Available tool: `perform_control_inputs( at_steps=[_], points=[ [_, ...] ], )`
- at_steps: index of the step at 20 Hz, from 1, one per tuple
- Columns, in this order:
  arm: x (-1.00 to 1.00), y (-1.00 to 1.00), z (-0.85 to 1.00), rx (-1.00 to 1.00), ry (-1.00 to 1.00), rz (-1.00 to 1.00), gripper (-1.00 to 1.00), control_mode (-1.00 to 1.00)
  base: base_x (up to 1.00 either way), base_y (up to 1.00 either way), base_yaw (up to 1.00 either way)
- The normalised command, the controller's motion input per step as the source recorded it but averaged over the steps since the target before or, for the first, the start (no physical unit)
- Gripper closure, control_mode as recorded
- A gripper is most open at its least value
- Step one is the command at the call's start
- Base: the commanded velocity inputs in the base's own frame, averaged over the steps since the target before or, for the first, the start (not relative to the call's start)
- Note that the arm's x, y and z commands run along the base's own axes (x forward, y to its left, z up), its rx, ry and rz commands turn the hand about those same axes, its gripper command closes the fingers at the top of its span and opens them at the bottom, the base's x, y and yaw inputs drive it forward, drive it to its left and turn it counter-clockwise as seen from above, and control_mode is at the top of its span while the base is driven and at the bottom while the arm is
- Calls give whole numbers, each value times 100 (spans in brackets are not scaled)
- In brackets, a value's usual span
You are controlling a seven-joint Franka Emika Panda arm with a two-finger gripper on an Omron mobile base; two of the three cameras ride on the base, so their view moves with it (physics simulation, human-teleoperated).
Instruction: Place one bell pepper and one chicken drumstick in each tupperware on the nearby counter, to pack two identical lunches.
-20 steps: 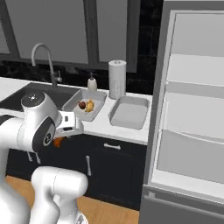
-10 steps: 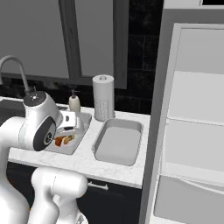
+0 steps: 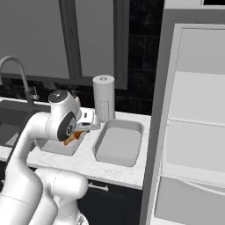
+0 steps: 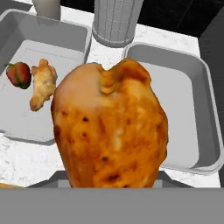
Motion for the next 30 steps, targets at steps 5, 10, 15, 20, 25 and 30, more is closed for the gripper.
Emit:
perform_control_inputs(
  at_steps=[5,10,15,20,25,30],
  points=[
    [65,-51,-50,0,8,-7,100,-100,0,0,0],
    [42,-55,-44,0,14,0,100,-100,0,0,0],
    [29,-41,-38,0,10,0,100,-100,0,0,0],
    [31,-11,-38,0,1,0,100,-100,0,0,0],
    [28,0,-41,0,0,0,100,-100,0,0,0],
    [24,0,-29,0,0,0,100,-100,0,0,0]
  ],
)
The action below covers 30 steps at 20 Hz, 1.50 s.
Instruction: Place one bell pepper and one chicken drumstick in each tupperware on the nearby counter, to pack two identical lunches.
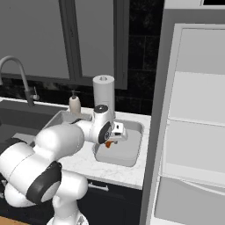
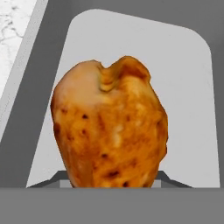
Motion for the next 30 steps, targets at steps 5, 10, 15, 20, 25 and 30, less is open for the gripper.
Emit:
perform_control_inputs(
  at_steps=[5,10,15,20,25,30],
  points=[
    [39,0,-13,0,0,0,-100,-100,0,0,0],
    [20,0,0,0,0,0,-100,-100,0,0,0],
    [0,0,23,0,0,0,-100,-100,0,0,0],
    [-43,1,68,0,-8,0,-100,-100,0,0,0],
    [-92,15,61,-2,-21,0,-100,-100,0,0,0],
    [-100,40,15,-7,-19,0,-100,-100,0,0,0]
  ],
)
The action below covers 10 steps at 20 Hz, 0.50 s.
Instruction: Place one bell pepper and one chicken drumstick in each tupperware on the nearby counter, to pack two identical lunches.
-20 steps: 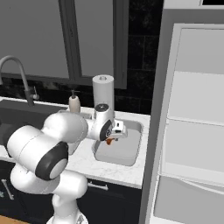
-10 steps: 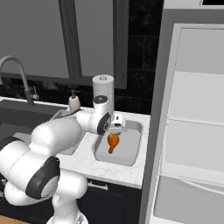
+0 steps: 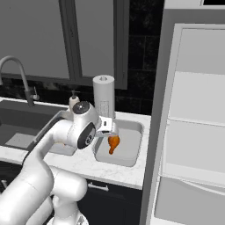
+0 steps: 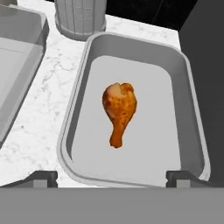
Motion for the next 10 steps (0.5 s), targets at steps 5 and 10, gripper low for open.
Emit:
perform_control_inputs(
  at_steps=[5,10],
  points=[
    [-100,63,5,-11,-26,0,-100,-100,0,0,0],
    [-100,52,10,-9,-25,3,-100,-100,0,0,0]
  ],
)
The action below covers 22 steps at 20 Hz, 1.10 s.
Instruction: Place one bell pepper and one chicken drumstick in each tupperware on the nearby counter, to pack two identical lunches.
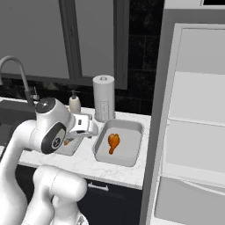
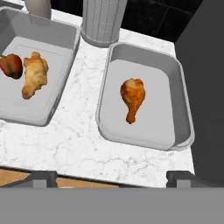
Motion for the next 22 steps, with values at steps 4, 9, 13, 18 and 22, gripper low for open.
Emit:
perform_control_inputs(
  at_steps=[4,9,13,18,22],
  points=[
    [0,0,0,0,0,0,-100,100,-100,48,5],
    [0,0,0,0,0,0,-100,100,-100,9,2],
    [0,0,0,0,0,0,-100,100,-100,-51,-6],
    [0,0,0,0,0,0,-100,100,-47,-98,-13],
    [0,0,0,0,0,0,-100,100,-2,-98,-5]
  ],
)
